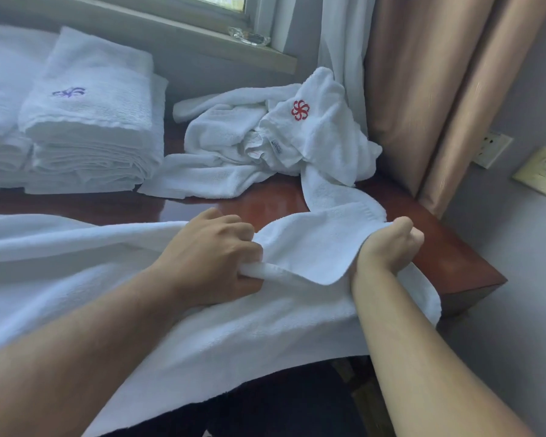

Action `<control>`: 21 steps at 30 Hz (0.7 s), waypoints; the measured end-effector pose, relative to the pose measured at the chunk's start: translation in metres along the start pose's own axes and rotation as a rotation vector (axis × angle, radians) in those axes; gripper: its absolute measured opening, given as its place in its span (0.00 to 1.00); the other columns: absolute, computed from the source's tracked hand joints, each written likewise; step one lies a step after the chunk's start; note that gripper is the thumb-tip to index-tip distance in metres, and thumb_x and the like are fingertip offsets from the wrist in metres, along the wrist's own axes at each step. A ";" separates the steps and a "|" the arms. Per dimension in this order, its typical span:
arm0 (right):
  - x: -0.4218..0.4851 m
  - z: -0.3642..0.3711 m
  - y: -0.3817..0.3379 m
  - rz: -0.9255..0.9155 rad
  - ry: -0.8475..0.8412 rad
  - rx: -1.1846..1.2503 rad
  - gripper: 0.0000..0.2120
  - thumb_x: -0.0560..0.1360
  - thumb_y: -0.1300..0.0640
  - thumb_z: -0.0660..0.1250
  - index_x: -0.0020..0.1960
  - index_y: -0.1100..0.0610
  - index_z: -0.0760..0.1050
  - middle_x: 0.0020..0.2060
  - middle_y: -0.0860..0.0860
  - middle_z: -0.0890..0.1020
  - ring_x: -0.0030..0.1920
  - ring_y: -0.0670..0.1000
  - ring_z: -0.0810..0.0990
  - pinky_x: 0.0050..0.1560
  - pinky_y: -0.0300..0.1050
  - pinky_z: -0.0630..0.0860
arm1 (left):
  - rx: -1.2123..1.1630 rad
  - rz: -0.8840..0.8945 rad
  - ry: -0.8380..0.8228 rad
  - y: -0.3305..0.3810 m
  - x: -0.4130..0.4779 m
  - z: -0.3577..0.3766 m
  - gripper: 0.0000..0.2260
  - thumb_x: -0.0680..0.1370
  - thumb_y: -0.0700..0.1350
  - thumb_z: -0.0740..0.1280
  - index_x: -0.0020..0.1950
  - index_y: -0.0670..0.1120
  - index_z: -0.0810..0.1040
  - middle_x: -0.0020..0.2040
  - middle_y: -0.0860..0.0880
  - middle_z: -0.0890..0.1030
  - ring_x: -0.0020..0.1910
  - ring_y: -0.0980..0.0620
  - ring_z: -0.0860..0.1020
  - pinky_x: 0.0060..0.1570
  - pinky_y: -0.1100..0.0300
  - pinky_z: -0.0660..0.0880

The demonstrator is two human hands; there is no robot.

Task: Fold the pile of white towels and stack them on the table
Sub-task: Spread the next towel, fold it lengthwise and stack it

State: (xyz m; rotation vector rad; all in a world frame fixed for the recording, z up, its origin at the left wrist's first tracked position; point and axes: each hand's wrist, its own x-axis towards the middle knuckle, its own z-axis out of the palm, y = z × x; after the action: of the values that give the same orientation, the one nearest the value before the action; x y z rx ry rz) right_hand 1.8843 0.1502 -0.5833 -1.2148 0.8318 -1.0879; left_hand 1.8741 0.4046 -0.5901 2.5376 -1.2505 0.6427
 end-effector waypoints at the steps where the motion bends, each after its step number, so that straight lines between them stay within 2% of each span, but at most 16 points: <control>1: 0.002 0.000 0.000 -0.037 0.005 -0.036 0.05 0.74 0.57 0.57 0.41 0.58 0.68 0.38 0.50 0.74 0.34 0.50 0.72 0.33 0.43 0.69 | -0.002 -0.008 -0.017 0.000 0.000 0.000 0.06 0.67 0.52 0.70 0.33 0.51 0.79 0.30 0.53 0.69 0.32 0.47 0.72 0.36 0.54 0.70; 3: 0.002 -0.002 -0.005 -0.089 -0.010 -0.115 0.01 0.74 0.60 0.60 0.44 0.58 0.70 0.41 0.50 0.75 0.37 0.48 0.74 0.36 0.42 0.73 | 0.001 -0.025 -0.030 -0.001 0.001 0.001 0.06 0.67 0.54 0.71 0.35 0.52 0.81 0.30 0.53 0.70 0.33 0.47 0.73 0.37 0.52 0.71; 5: 0.000 -0.006 -0.006 -0.166 -0.059 -0.394 0.10 0.73 0.64 0.64 0.53 0.57 0.75 0.55 0.53 0.77 0.53 0.52 0.77 0.52 0.50 0.77 | 0.009 -0.029 -0.020 -0.002 0.001 0.002 0.06 0.68 0.55 0.71 0.37 0.53 0.82 0.30 0.53 0.71 0.33 0.48 0.73 0.38 0.51 0.72; 7: -0.005 -0.014 -0.005 -0.430 -0.123 -0.737 0.19 0.69 0.67 0.65 0.58 0.54 0.79 0.66 0.53 0.73 0.66 0.59 0.70 0.64 0.58 0.70 | 0.015 -0.026 -0.014 -0.003 0.000 0.003 0.07 0.68 0.55 0.71 0.36 0.53 0.83 0.30 0.52 0.71 0.33 0.48 0.73 0.38 0.50 0.72; 9: -0.015 -0.015 -0.003 -0.798 -0.261 -0.951 0.19 0.68 0.67 0.66 0.57 0.53 0.81 0.67 0.52 0.74 0.70 0.58 0.67 0.70 0.58 0.60 | 0.020 -0.021 -0.005 -0.003 0.000 0.004 0.07 0.68 0.55 0.70 0.36 0.53 0.83 0.29 0.52 0.71 0.32 0.48 0.73 0.37 0.49 0.72; 10: -0.019 -0.011 -0.005 -0.886 -0.379 -1.045 0.17 0.70 0.65 0.67 0.56 0.53 0.81 0.63 0.51 0.77 0.69 0.56 0.69 0.71 0.57 0.57 | 0.016 -0.022 -0.003 -0.003 0.001 0.004 0.07 0.68 0.55 0.70 0.36 0.53 0.83 0.29 0.52 0.71 0.31 0.48 0.72 0.36 0.49 0.73; 11: -0.023 -0.004 -0.007 -0.885 -0.524 -1.126 0.13 0.72 0.64 0.65 0.54 0.53 0.81 0.58 0.50 0.80 0.65 0.55 0.73 0.70 0.56 0.60 | 0.003 -0.025 -0.002 -0.003 0.001 0.004 0.07 0.67 0.54 0.69 0.35 0.53 0.83 0.28 0.52 0.71 0.30 0.48 0.72 0.36 0.49 0.73; 12: -0.027 0.004 -0.009 -0.817 -0.670 -1.184 0.11 0.75 0.62 0.63 0.53 0.55 0.81 0.54 0.51 0.81 0.59 0.55 0.76 0.63 0.53 0.68 | -0.014 -0.031 -0.004 -0.003 0.001 0.004 0.06 0.67 0.54 0.70 0.36 0.53 0.83 0.28 0.51 0.71 0.29 0.47 0.72 0.36 0.50 0.73; 13: -0.030 0.011 -0.009 -0.722 -0.796 -1.222 0.12 0.76 0.61 0.60 0.54 0.56 0.81 0.52 0.52 0.82 0.53 0.55 0.78 0.52 0.49 0.73 | -0.026 -0.035 -0.007 -0.003 0.000 0.003 0.06 0.66 0.54 0.71 0.36 0.53 0.82 0.29 0.52 0.73 0.29 0.46 0.72 0.36 0.51 0.73; 14: -0.034 0.016 -0.007 -0.627 -0.885 -1.235 0.14 0.78 0.61 0.58 0.57 0.57 0.79 0.53 0.52 0.81 0.51 0.54 0.78 0.46 0.47 0.73 | -0.033 -0.041 -0.009 -0.003 -0.001 0.003 0.06 0.66 0.53 0.72 0.37 0.52 0.82 0.30 0.52 0.74 0.29 0.46 0.72 0.36 0.53 0.73; 15: -0.037 0.019 -0.004 -0.560 -0.929 -1.221 0.15 0.79 0.59 0.57 0.61 0.57 0.77 0.57 0.52 0.80 0.52 0.54 0.77 0.49 0.48 0.74 | -0.039 -0.054 -0.009 -0.004 -0.003 0.003 0.07 0.65 0.52 0.74 0.39 0.52 0.81 0.32 0.53 0.77 0.29 0.46 0.72 0.37 0.56 0.72; 16: -0.039 0.021 0.001 -0.535 -0.937 -1.199 0.16 0.80 0.57 0.56 0.64 0.57 0.75 0.62 0.52 0.77 0.58 0.54 0.76 0.57 0.50 0.74 | -0.041 -0.080 -0.008 -0.004 -0.005 0.003 0.09 0.65 0.51 0.74 0.43 0.52 0.80 0.35 0.54 0.79 0.31 0.46 0.73 0.37 0.58 0.70; 17: -0.039 0.021 0.007 -0.542 -0.927 -1.196 0.18 0.82 0.54 0.55 0.68 0.56 0.72 0.67 0.51 0.74 0.64 0.54 0.73 0.67 0.53 0.69 | -0.038 -0.110 0.001 -0.006 -0.008 0.002 0.12 0.65 0.50 0.73 0.47 0.52 0.79 0.40 0.55 0.80 0.33 0.46 0.74 0.38 0.58 0.68; 19: -0.037 0.019 0.017 -0.569 -0.910 -1.263 0.25 0.82 0.46 0.52 0.76 0.56 0.65 0.77 0.52 0.64 0.77 0.53 0.60 0.76 0.55 0.56 | -0.015 -0.188 -0.001 -0.014 -0.016 0.001 0.18 0.67 0.52 0.66 0.55 0.53 0.77 0.49 0.54 0.80 0.44 0.46 0.77 0.44 0.55 0.69; 21: -0.035 0.019 0.022 -0.539 -0.921 -1.358 0.32 0.82 0.40 0.48 0.81 0.55 0.56 0.82 0.52 0.51 0.81 0.52 0.46 0.79 0.57 0.46 | 0.071 -0.327 -0.059 -0.029 -0.026 -0.005 0.19 0.70 0.56 0.61 0.59 0.54 0.76 0.55 0.53 0.78 0.55 0.46 0.75 0.53 0.50 0.68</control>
State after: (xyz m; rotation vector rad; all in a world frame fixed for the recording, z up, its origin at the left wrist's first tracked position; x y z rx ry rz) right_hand 1.8963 0.1899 -0.6033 -2.8776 0.4218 -0.0651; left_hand 1.8816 0.4417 -0.5987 2.7501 -0.8112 0.5492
